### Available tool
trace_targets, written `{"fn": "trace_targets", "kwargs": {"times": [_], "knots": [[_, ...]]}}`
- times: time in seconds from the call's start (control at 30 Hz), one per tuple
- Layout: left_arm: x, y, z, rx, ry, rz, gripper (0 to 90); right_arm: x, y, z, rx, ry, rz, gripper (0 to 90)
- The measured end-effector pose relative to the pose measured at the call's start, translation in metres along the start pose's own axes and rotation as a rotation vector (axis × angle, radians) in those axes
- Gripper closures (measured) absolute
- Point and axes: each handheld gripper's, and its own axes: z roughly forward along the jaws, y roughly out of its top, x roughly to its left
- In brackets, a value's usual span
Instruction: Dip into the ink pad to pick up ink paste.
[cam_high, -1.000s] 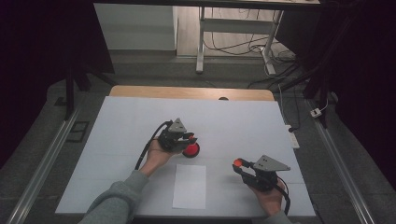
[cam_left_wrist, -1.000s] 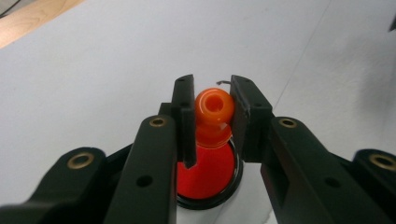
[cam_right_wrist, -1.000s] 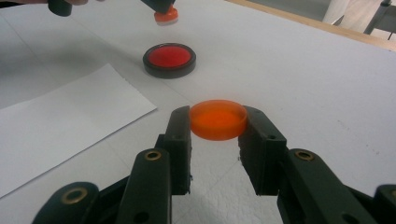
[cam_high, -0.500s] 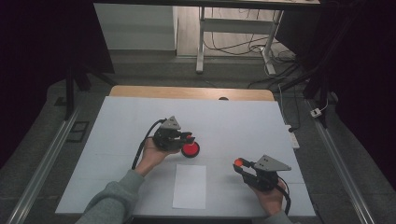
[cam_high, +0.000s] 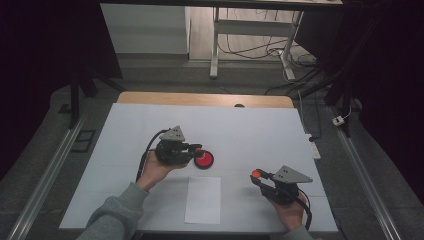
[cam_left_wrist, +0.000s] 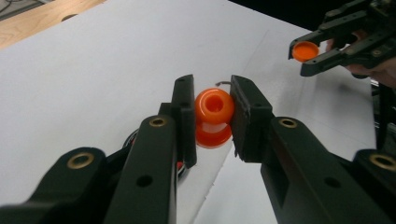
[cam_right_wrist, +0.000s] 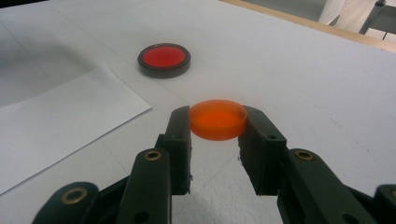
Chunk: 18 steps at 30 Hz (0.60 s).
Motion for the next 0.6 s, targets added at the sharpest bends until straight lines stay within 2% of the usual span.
{"fn": "trace_targets", "kwargs": {"times": [0.23, 0.6], "knots": [[-0.012, -0.009, -0.012, 0.01, 0.004, 0.021, 72.7, -0.002, -0.001, -0.001, 0.002, -0.002, 0.003, 64.5], [-0.022, -0.012, -0.02, 0.003, -0.006, 0.032, 72.6, -0.005, -0.001, -0.001, 0.001, 0.003, 0.002, 64.5]]}}
